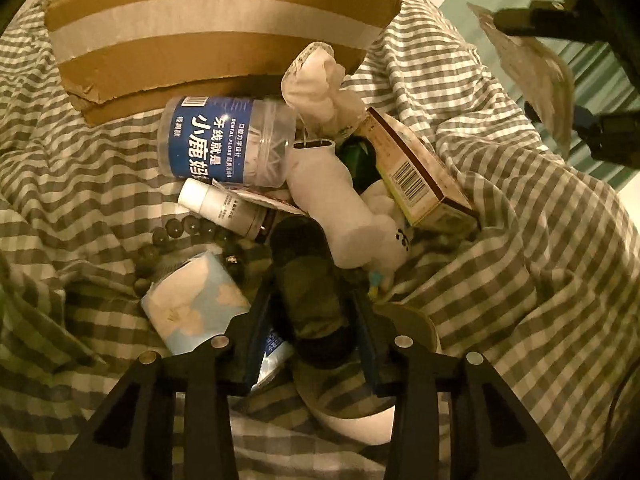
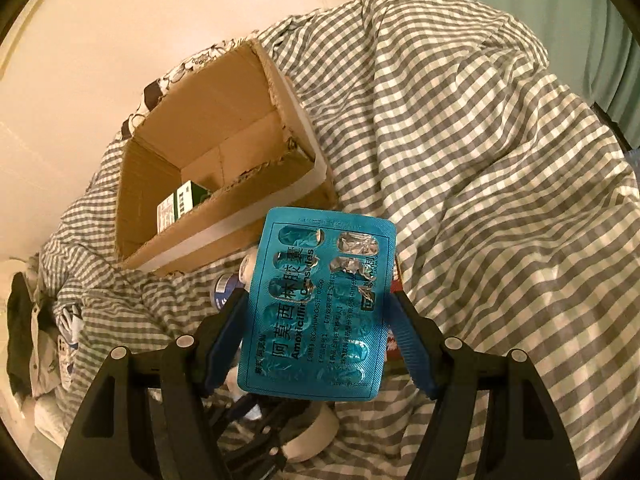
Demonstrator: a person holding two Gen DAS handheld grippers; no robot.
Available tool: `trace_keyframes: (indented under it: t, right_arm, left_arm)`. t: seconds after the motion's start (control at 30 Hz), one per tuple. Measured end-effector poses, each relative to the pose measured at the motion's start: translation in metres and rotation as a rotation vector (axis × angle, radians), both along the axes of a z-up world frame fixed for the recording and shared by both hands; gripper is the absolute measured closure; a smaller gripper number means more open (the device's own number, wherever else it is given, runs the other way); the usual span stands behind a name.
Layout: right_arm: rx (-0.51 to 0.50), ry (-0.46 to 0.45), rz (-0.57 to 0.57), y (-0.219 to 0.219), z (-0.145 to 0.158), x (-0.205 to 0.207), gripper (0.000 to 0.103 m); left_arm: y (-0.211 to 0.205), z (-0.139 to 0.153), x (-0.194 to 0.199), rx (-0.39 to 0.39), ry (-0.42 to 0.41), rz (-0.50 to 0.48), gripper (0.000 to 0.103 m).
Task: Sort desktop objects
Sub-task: 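Release the black case and blister pack into the cardboard box with both tools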
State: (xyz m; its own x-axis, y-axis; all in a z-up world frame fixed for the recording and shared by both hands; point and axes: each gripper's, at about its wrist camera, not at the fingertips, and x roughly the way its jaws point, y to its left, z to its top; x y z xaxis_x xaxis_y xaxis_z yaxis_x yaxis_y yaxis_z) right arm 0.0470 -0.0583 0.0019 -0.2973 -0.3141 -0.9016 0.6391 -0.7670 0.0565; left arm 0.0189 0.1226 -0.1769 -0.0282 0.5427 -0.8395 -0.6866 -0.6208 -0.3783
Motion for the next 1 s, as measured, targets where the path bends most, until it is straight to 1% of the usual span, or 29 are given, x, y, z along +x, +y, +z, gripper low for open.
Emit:
trace_keyframes:
  t: [0.03,0.07,0.1,0.2,0.23,0.3,0.4,0.43,0.5,0.53,0.67,0.73,0.8,0.93,1.0]
  right_arm:
    - [0.004,-0.005,0.003,0.001,-0.002,0.001,0.033]
    - [0.005,-0.010,0.003,0.002,-0.003,0.001,0.033]
    - [0.006,-0.011,0.003,0.002,-0.004,0.002,0.033]
    - [-0.001,0.004,0.027,0.003,0.001,0.005,0.033]
    - [-0.007,0.009,0.032,0.003,0.003,0.006,0.033]
    - [-0.024,0.027,0.047,0.002,0.011,0.010,0.033]
    - [-0.045,0.050,0.068,0.000,0.021,0.018,0.033]
    - [-0.053,0.052,0.074,0.000,0.024,0.020,0.033]
    - [-0.074,0.057,0.093,-0.001,0.030,0.025,0.033]
    - [-0.125,0.124,0.089,-0.001,0.032,0.028,0.033]
    - [-0.128,0.199,0.145,-0.010,0.043,0.044,0.033]
    - [-0.126,0.246,0.170,-0.015,0.049,0.051,0.033]
    - [-0.121,0.305,0.190,-0.022,0.055,0.058,0.033]
    - [-0.081,0.470,0.260,-0.039,0.064,0.077,0.033]
    - [-0.072,0.518,0.300,-0.048,0.069,0.081,0.033]
  left_arm:
    - [0.003,-0.003,-0.002,0.011,0.011,0.007,0.065]
    - [-0.004,0.003,-0.003,0.022,0.020,0.006,0.068]
    - [-0.006,0.009,-0.004,0.034,0.027,0.006,0.073]
    - [-0.023,0.029,-0.004,0.098,0.045,0.015,0.074]
    - [-0.034,0.035,-0.007,0.120,0.043,0.019,0.074]
    - [-0.039,0.044,-0.009,0.152,0.040,0.022,0.075]
    - [-0.048,0.060,-0.015,0.205,0.022,0.055,0.075]
    - [-0.058,0.067,-0.018,0.219,0.028,0.069,0.075]
    - [-0.060,0.081,-0.021,0.231,0.066,0.082,0.075]
    - [-0.062,0.092,-0.024,0.247,0.099,0.090,0.075]
    - [-0.071,0.123,-0.036,0.290,0.184,0.107,0.075]
    - [-0.071,0.138,-0.042,0.300,0.251,0.110,0.075]
    - [-0.075,0.151,-0.050,0.315,0.276,0.109,0.075]
    - [-0.073,0.170,-0.074,0.350,0.303,0.134,0.075]
    - [-0.068,0.177,-0.085,0.350,0.314,0.143,0.075]
